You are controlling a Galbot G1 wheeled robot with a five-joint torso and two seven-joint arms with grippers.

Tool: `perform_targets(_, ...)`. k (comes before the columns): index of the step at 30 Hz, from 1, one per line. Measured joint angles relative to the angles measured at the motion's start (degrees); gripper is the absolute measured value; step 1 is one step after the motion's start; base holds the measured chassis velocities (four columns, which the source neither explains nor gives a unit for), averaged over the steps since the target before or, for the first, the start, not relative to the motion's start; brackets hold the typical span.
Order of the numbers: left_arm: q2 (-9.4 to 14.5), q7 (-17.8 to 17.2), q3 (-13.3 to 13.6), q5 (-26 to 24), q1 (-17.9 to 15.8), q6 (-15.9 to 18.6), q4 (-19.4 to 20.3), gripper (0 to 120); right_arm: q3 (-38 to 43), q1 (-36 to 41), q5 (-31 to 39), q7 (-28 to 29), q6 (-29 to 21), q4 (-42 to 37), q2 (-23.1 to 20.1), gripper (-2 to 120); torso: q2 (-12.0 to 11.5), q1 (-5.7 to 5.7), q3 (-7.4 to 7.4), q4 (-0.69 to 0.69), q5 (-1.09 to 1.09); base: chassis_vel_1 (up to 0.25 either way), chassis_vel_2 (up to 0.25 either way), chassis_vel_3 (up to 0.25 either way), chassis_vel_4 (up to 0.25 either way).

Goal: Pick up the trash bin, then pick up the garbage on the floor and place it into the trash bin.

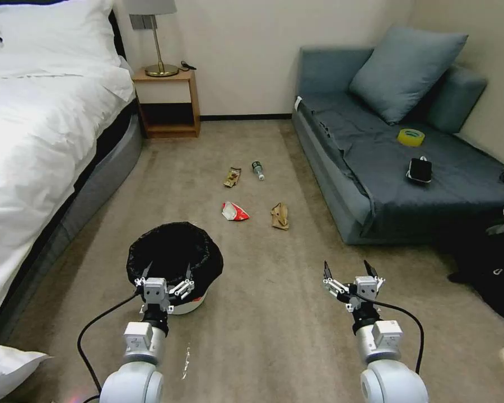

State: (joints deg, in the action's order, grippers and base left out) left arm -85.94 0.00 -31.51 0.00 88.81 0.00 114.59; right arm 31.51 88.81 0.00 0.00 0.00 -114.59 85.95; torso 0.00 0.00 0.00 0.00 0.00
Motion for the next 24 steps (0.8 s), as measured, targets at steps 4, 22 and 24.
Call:
perform_targets(4, 0.00, 0.00, 0.00, 0.00, 0.00, 0.00, 0.00, 100, 0.00, 0.00, 0.00, 0.00, 0.00, 0.00, 0.00, 100, -0.01, 0.00, 0.00, 0.00, 0.00, 0.000, 0.000, 0.000, 0.000)
perform_targets(22, 0.00, 0.00, 0.00, 0.00, 0.00, 0.00, 0.00, 100, 0.00, 0.00, 0.00, 0.00, 0.00, 0.00, 0.00, 100, 0.00, 0.00, 0.00, 0.00, 0.00, 0.000, 0.000, 0.000, 0.000)
perform_targets(24, 0.00, 0.00, 0.00, 0.00, 0.00, 0.00, 0.00, 100, 0.00, 0.00, 0.00, 0.00, 0.00, 0.00, 0.00, 100, 0.00, 0.00, 0.00, 0.00, 0.00, 0.000, 0.000, 0.000, 0.000)
